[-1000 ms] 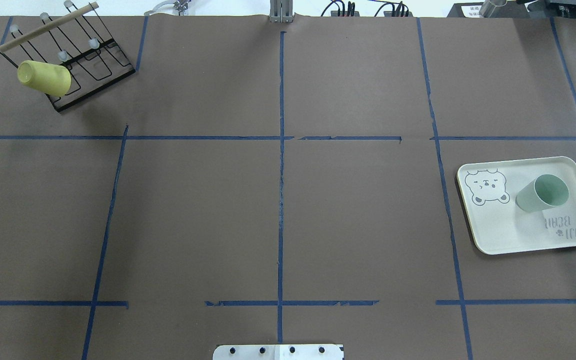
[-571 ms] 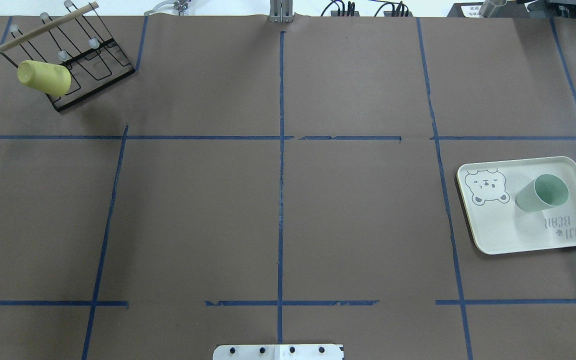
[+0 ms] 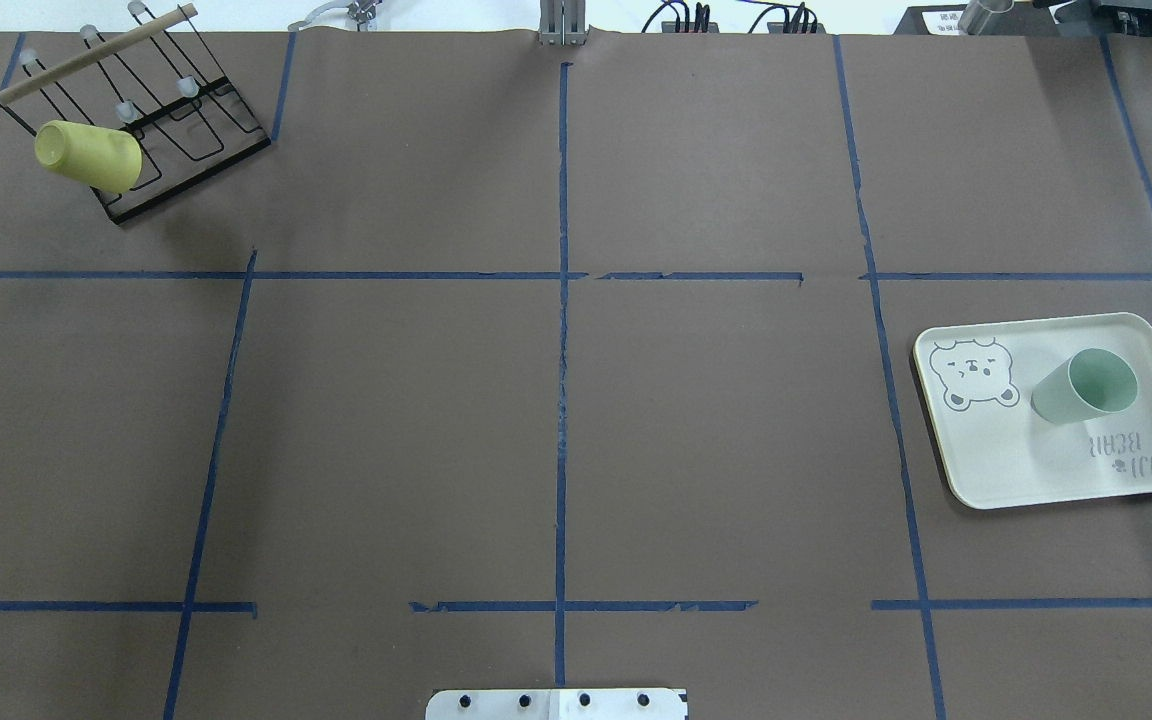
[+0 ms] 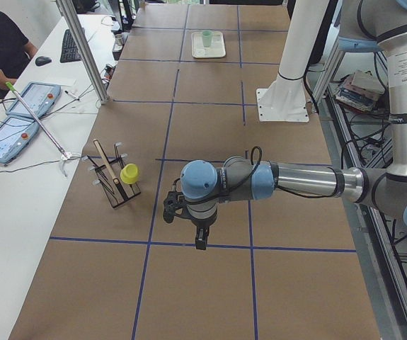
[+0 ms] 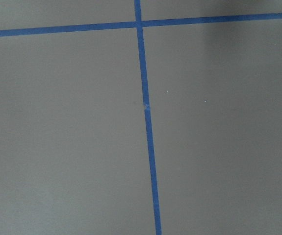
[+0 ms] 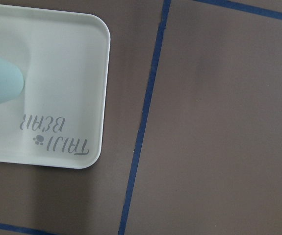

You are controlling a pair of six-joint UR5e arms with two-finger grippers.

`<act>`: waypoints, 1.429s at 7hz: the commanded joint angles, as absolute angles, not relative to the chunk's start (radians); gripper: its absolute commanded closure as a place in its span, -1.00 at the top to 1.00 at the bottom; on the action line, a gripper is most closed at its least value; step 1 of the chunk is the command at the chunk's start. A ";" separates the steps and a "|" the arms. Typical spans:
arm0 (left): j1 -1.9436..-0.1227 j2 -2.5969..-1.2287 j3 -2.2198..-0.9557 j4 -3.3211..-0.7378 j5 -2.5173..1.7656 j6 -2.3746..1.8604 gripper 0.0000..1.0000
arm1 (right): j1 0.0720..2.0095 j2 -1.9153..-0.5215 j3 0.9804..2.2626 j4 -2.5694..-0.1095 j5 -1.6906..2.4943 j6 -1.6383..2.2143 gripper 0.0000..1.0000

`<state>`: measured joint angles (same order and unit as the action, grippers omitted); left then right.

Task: Left arm grabs green cup and hands to right arm on tray

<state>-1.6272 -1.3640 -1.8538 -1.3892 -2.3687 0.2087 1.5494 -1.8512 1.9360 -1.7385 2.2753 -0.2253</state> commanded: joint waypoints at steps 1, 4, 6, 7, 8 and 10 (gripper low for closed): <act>-1.625 -1.376 -1.836 -1.423 -2.338 0.209 1.00 | 1.549 -1.844 1.937 -1.736 2.273 -0.225 1.00; -1.621 -1.396 -1.824 -1.422 -2.339 0.204 1.00 | 1.549 -1.844 1.940 -1.736 2.313 -0.229 1.00; -1.617 -1.397 -1.828 -1.427 -2.338 0.137 1.00 | 1.549 -1.850 1.939 -1.736 2.313 -0.239 1.00; -1.609 -1.397 -1.816 -1.430 -2.338 0.132 1.00 | 1.549 -1.850 1.939 -1.736 2.313 -0.239 1.00; -1.595 -1.397 -1.813 -1.431 -2.336 0.132 1.00 | 1.549 -1.850 1.937 -1.736 2.313 -0.238 1.00; -1.594 -1.399 -1.818 -1.431 -2.338 0.138 1.00 | 1.549 -1.850 1.936 -1.736 2.313 -0.236 1.00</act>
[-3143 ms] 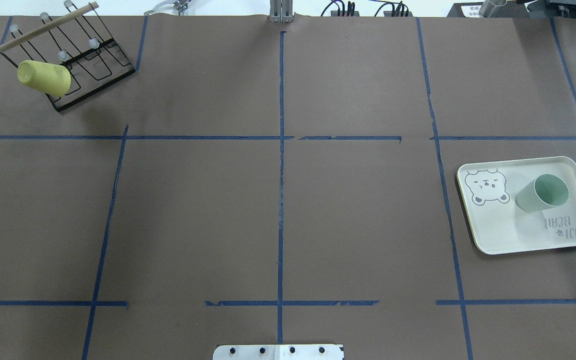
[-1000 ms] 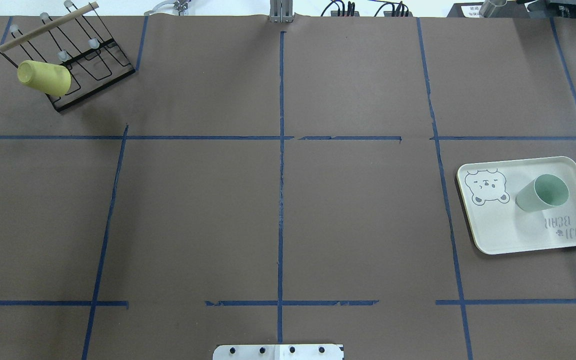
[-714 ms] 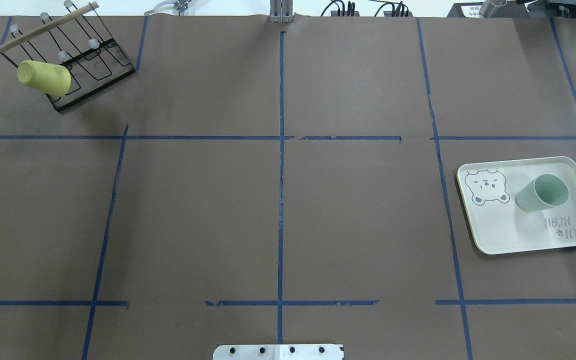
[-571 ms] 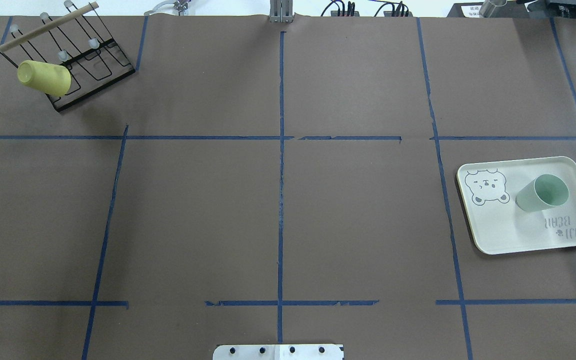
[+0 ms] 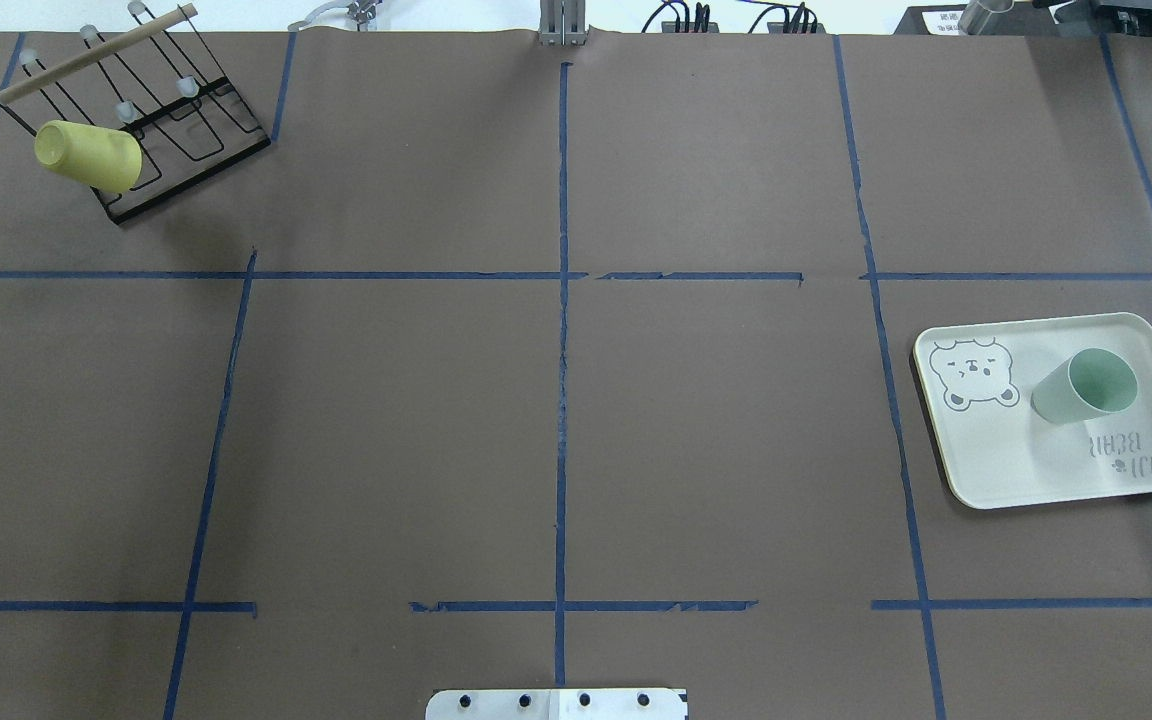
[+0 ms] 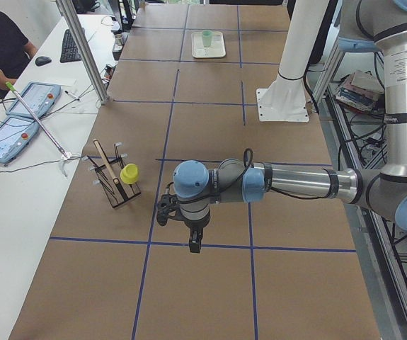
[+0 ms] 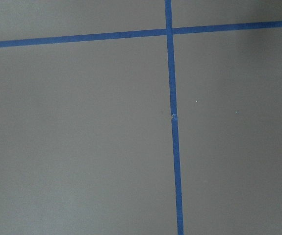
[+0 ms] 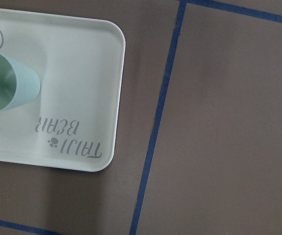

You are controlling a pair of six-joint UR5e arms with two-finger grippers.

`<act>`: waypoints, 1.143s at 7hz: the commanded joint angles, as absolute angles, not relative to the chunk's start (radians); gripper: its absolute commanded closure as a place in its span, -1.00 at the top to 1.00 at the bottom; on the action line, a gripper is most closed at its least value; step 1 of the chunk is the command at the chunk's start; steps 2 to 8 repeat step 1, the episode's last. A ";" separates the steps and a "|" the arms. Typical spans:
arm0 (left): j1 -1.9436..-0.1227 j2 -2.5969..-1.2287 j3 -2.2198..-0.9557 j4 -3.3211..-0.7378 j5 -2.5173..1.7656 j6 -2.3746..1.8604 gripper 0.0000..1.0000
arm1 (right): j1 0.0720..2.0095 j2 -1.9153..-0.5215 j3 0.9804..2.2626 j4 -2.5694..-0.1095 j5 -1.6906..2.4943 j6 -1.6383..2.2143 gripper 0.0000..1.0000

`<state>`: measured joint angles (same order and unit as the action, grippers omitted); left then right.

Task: Left arm grabs green cup and hands to right arm on tray

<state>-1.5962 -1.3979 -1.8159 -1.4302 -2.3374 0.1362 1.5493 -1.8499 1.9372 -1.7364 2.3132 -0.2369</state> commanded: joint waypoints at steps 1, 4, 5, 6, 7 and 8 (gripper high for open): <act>-1.594 -1.410 -1.818 -1.431 -2.338 0.138 1.00 | 1.549 -1.850 1.934 -1.736 2.313 -0.236 1.00; -1.594 -1.410 -1.818 -1.431 -2.338 0.138 1.00 | 1.549 -1.850 1.934 -1.736 2.313 -0.236 1.00; -1.594 -1.410 -1.818 -1.431 -2.338 0.138 1.00 | 1.549 -1.850 1.934 -1.736 2.313 -0.236 1.00; -1.594 -1.410 -1.818 -1.431 -2.338 0.138 1.00 | 1.549 -1.850 1.934 -1.736 2.313 -0.236 1.00; -1.594 -1.410 -1.818 -1.431 -2.338 0.138 1.00 | 1.549 -1.850 1.934 -1.736 2.313 -0.236 1.00; -1.594 -1.410 -1.818 -1.431 -2.338 0.138 1.00 | 1.549 -1.850 1.934 -1.736 2.313 -0.236 1.00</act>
